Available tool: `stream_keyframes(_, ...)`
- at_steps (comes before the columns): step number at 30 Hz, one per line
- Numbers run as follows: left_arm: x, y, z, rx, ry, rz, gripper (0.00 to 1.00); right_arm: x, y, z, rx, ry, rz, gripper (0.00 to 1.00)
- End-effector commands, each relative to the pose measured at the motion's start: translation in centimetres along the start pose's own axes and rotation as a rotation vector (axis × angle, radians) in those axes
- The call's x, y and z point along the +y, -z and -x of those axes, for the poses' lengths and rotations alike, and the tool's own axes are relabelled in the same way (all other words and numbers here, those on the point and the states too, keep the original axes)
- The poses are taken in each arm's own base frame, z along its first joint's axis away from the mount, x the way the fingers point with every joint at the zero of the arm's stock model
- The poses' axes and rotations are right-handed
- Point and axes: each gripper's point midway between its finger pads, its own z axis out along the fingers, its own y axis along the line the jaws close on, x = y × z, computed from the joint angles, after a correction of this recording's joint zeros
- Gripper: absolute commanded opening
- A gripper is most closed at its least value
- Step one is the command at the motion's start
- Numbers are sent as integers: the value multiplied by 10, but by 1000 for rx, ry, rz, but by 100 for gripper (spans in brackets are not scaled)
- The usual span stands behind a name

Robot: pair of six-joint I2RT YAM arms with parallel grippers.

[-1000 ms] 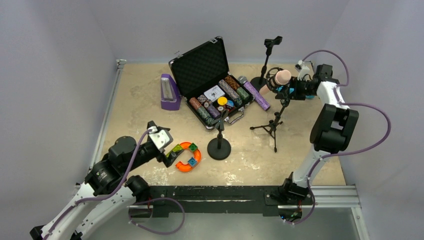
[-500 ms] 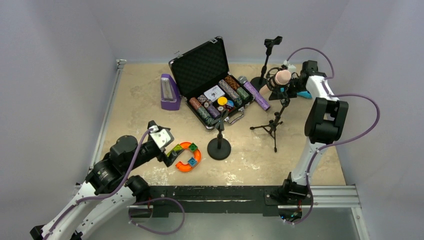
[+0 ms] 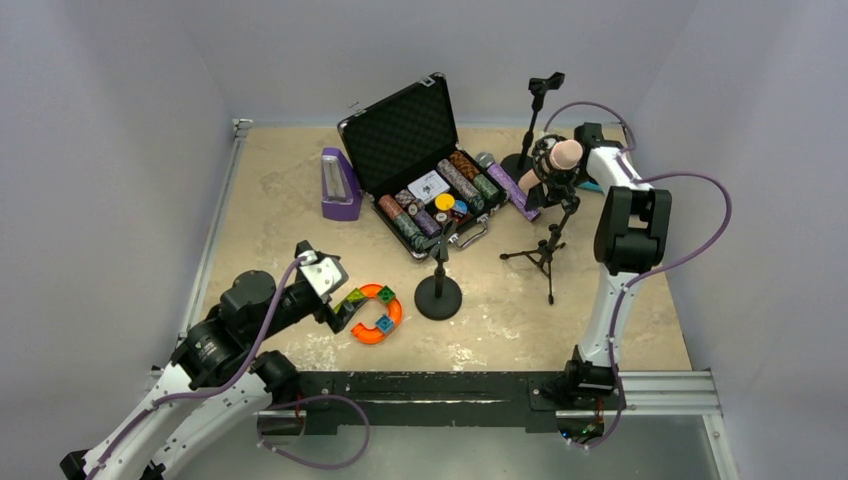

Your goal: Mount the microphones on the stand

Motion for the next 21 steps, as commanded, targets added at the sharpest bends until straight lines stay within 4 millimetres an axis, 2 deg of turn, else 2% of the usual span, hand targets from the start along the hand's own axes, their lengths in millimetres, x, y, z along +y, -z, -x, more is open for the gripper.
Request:
stream_keyframes(1,6,-2,8,-27,-15,22,99,-7,11,15,-13,8,-66,65)
stream_keyframes(10,6,-2,8,-29,-15,22,99,-5,8,8,61,-1,-63,59)
stream_keyframes(21,5,-2,8,-29,-12,21,99,6,2,12,99,0,-2,59)
